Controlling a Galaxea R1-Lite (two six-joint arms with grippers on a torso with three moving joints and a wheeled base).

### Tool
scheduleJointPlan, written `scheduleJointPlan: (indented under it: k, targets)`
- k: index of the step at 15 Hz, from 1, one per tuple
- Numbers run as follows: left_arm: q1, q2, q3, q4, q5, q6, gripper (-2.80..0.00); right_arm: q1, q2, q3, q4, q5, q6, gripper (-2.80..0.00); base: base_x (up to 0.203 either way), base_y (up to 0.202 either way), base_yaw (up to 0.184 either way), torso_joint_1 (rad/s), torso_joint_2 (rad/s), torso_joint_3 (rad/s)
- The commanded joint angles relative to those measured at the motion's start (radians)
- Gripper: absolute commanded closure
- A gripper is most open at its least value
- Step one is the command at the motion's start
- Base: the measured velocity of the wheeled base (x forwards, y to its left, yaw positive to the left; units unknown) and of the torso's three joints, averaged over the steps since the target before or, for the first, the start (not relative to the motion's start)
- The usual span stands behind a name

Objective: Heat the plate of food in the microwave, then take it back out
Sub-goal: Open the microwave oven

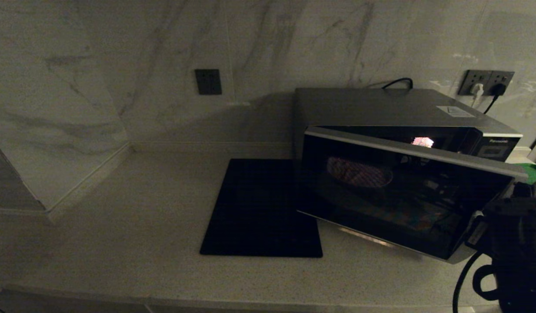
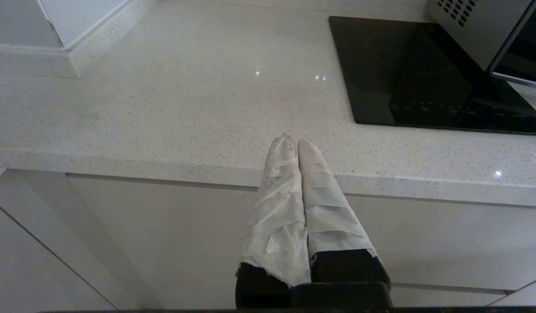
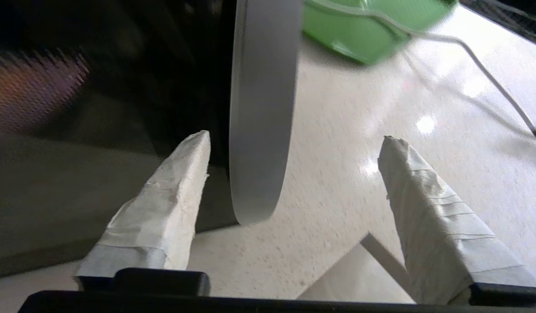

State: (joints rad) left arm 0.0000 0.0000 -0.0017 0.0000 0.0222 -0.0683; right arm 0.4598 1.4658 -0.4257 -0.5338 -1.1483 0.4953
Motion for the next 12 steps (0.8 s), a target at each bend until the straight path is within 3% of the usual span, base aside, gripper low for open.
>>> scheduleJointPlan:
  k: [1,6,12]
  targets:
    - [0.0,0.0,0.0,0.0,0.001,-0.001,0.0,0.031,-0.127,-0.01,-0.003,-0.002,-0.042,-2.8,0.0,0.0,0.0,0.0,0.0,0.0]
    - [0.0,0.0,0.0,0.0,0.001,-0.001,0.0,0.087,-0.243,-0.123,0.0,-0.004,-0.188,-2.8,0.0,0.0,0.0,0.0,0.0,0.0]
    - [0.0,0.0,0.0,0.0,0.001,-0.001,0.0,0.051,-0.201,-0.435,0.006,-0.006,-0.355,-2.8,0.0,0.0,0.0,0.0,0.0,0.0]
